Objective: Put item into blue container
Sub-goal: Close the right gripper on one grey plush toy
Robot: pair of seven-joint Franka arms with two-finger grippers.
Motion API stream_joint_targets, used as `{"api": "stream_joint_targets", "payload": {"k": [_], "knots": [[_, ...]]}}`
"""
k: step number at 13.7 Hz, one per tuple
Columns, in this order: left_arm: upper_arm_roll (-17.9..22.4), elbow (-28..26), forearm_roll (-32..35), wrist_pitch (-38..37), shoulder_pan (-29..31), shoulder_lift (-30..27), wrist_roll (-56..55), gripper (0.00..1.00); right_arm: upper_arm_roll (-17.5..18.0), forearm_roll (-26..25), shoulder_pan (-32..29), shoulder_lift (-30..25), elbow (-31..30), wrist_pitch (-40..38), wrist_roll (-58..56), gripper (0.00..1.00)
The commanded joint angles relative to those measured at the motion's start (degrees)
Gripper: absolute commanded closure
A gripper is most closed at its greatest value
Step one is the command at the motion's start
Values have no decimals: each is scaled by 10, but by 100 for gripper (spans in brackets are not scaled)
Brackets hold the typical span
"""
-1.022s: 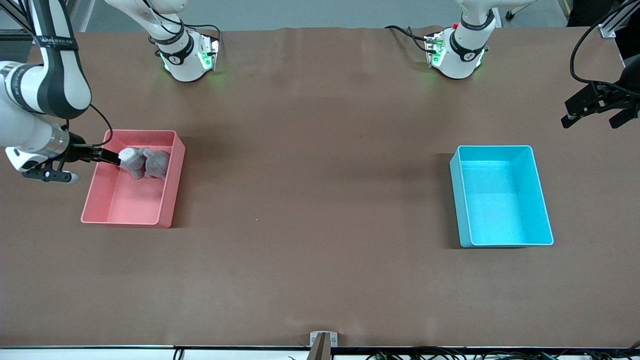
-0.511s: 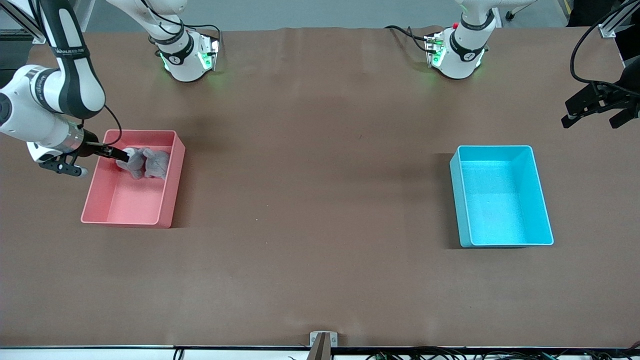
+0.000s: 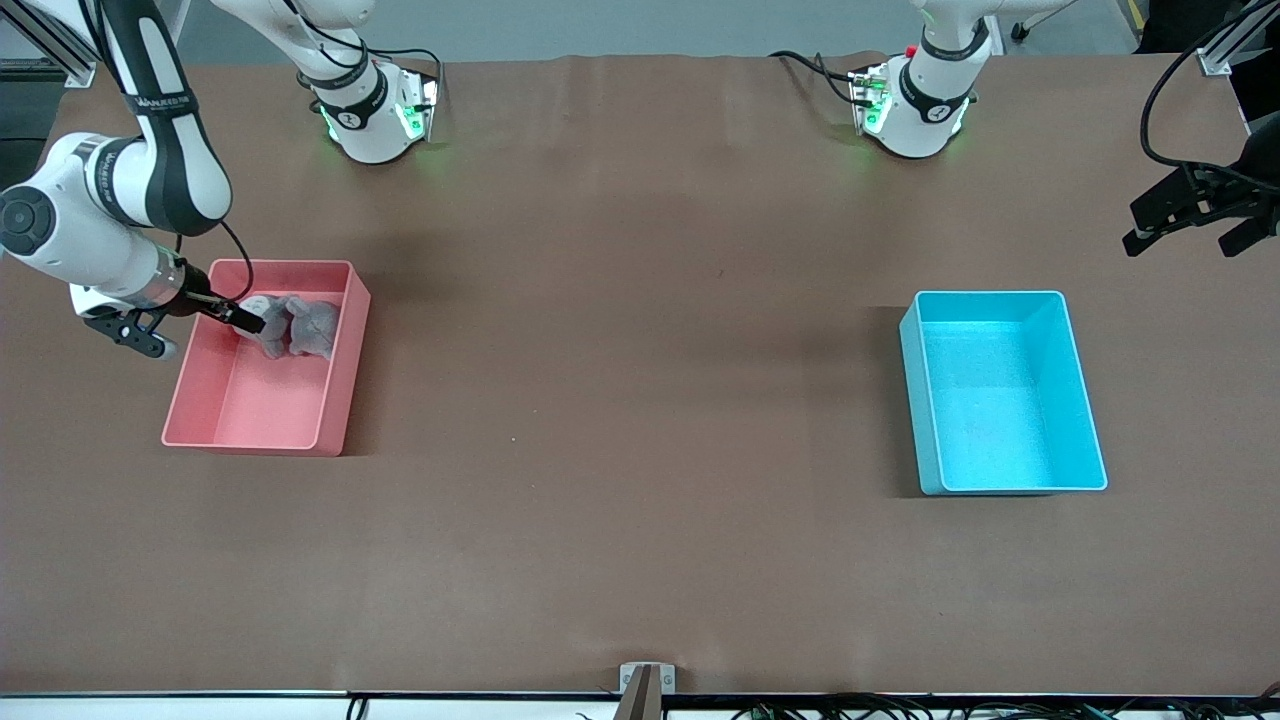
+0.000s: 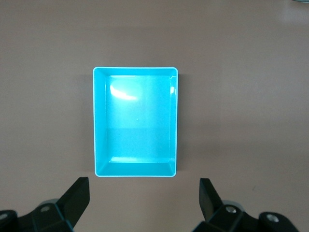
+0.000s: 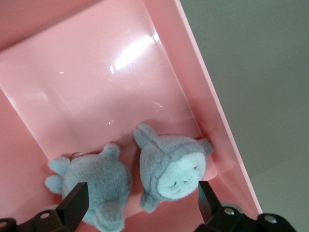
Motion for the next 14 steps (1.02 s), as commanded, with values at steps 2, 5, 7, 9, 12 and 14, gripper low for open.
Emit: {"api": "stream_joint_targets", "payload": {"k": [2,5,7,9,12,14], "knots": [[-1,0,-2,-2,4,-7,10,0,0,-47,-9,-22,-76,91,49,0],[-1,0,-2,-2,4,-7,10,0,0,-53,-6,-11,-80,97,79,0],[-1,0,-2,-2,4,-7,10,0,0,-60,-9,8,-80,105,84,0],[-1,0,-3,-2,4,-7,11,0,-1,-62,-10,24,-80,111,85,0],[-1,0,-2,-2,4,-7,10,0,-3,-65,-20,52,-78,138,85,0],[-1,0,-2,-2,4,-7,10,0,-3,-66,-26,59,-79,141,85,0]]}}
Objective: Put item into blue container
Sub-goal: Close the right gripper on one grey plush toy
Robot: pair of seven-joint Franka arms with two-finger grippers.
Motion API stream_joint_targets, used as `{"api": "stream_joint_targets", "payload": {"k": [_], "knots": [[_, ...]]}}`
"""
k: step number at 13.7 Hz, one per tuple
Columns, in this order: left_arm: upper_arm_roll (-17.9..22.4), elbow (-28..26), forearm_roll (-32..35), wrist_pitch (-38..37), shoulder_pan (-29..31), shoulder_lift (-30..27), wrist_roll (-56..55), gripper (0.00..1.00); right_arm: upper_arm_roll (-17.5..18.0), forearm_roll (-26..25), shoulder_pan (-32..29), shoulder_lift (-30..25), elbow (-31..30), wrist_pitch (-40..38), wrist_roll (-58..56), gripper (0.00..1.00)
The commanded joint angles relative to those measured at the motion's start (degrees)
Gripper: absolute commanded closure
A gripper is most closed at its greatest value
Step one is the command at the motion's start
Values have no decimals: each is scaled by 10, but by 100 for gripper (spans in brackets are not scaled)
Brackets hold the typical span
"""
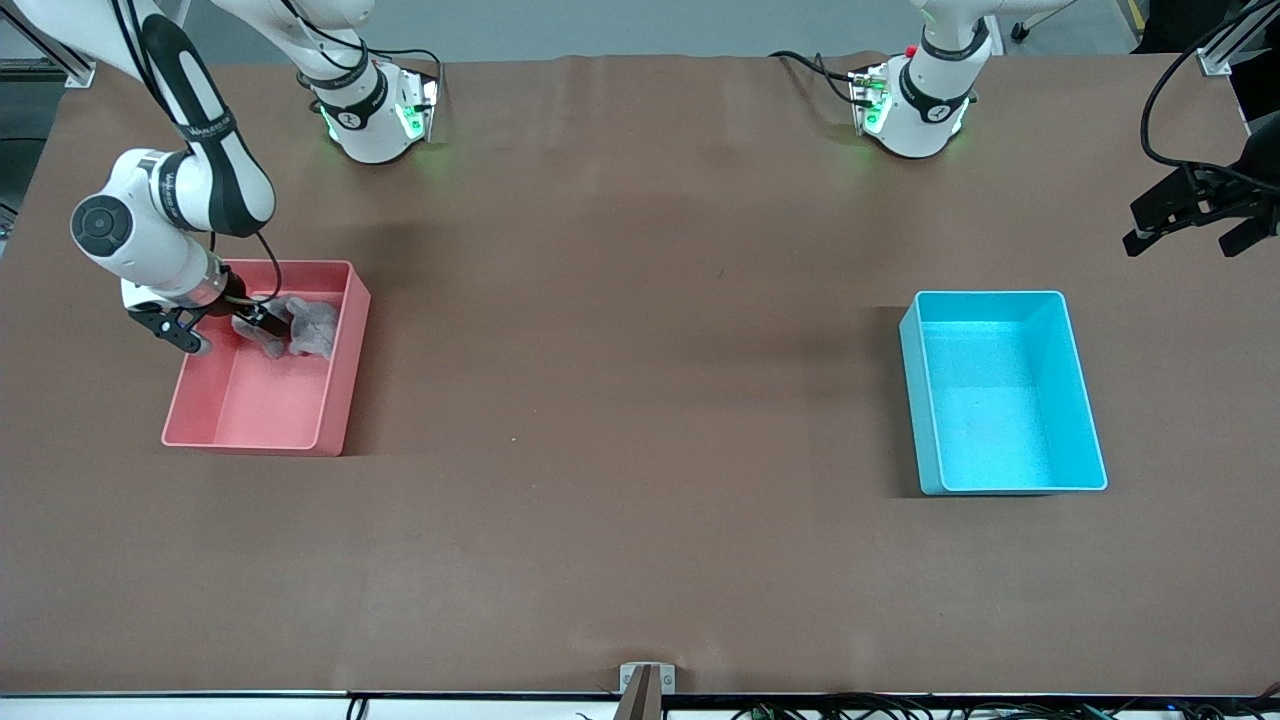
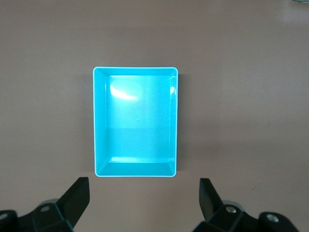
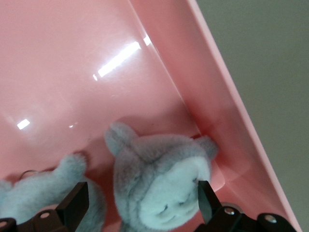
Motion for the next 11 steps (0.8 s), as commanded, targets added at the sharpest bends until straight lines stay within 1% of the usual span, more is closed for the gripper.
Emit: {"api": "stream_joint_targets", "payload": {"k": [1,6,11], "knots": [[-1,0,-2,-2,4,-7,10,0,3,-18,-16,7,-6,11,15,0],[-1,0,-2,-2,4,-6,10,0,3,-19,-16,31,-5,23,32,0],[-1,0,-2,-2,4,-6,10,0,3,-19,-11,42,-2,23,50,0]]}}
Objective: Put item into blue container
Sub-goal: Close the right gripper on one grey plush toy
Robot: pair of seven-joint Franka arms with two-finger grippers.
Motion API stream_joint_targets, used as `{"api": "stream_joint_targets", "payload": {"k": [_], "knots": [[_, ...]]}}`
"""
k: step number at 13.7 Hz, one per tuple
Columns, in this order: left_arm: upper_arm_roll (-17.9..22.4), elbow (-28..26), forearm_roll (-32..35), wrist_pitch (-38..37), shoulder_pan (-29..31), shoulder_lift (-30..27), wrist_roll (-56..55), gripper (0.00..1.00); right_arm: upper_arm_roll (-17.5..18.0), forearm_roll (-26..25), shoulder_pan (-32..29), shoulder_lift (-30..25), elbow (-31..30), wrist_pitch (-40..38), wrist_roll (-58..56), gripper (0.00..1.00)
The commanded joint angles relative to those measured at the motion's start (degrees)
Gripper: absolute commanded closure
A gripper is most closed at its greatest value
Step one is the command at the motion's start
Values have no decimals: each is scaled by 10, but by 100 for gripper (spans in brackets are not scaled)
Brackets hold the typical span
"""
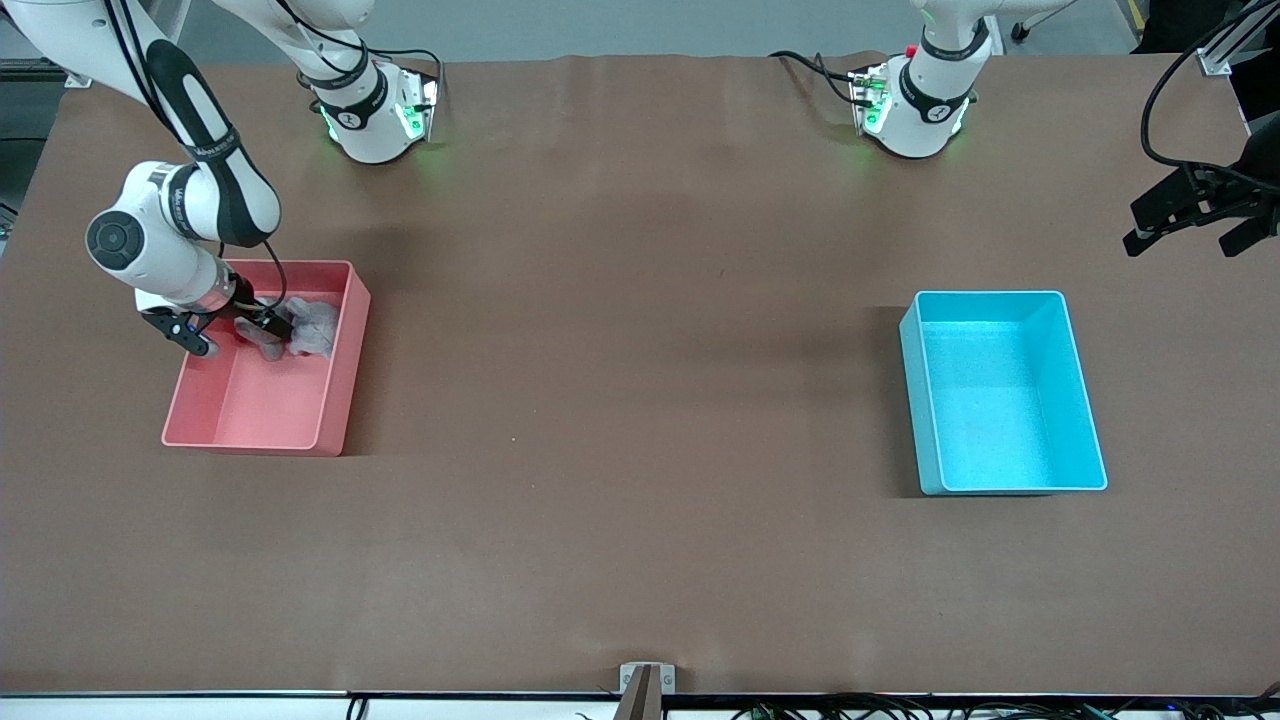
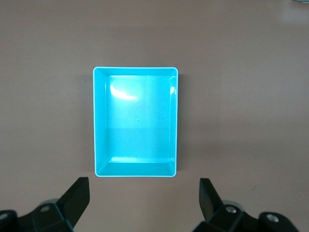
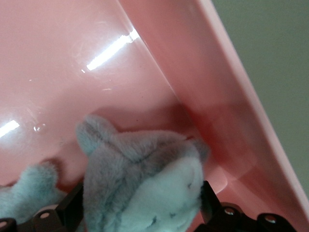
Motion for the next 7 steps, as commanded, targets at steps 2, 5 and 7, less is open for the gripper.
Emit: {"api": "stream_joint_targets", "payload": {"k": [2,5,7], "knots": [[-1,0,-3,-2,4,-6,10,0,4,-19,-3,7,-2,8,27,1],[-1,0,-3,-2,3,-6,10,0,4,-19,0,10,0,7,26,10],[0,0,-3,-2,3,-6,10,0,4,-20,0,10,4,5,24,13]]}}
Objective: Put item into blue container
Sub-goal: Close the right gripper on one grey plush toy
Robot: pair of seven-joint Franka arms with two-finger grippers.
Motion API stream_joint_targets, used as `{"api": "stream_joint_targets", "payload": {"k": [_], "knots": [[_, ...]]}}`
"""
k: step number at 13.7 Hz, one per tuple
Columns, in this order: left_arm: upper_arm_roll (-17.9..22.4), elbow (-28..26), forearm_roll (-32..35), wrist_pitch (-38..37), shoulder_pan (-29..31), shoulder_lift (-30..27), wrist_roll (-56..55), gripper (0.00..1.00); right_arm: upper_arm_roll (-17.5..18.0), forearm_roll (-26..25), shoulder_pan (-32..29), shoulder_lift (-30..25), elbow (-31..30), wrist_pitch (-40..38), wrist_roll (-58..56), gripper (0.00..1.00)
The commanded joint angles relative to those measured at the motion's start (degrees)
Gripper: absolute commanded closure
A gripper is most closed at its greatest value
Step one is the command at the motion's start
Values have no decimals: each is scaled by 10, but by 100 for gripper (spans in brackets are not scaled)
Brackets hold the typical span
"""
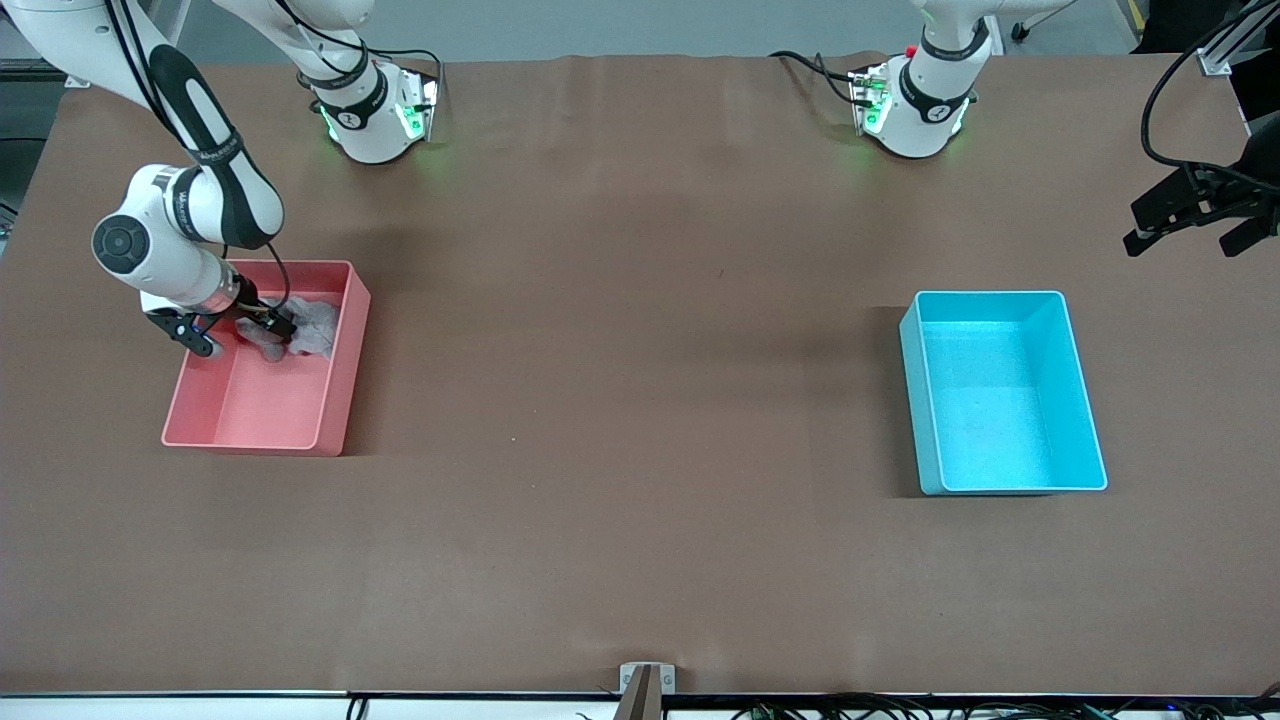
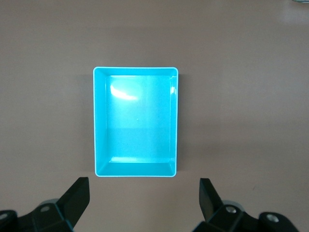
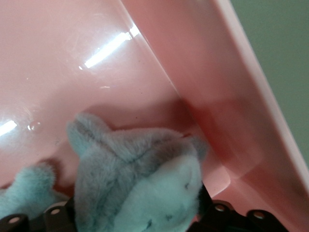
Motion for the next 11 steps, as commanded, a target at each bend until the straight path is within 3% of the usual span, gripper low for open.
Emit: {"api": "stream_joint_targets", "payload": {"k": [1,7,11], "knots": [[0,0,-2,-2,4,-6,10,0,3,-25,-1,3,3,5,18,13],[0,0,-3,-2,4,-6,10,0,3,-29,-2,3,3,2,20,35],[0,0,-3,-2,3,-6,10,0,3,-28,-4,2,5,0,20,61]]}}
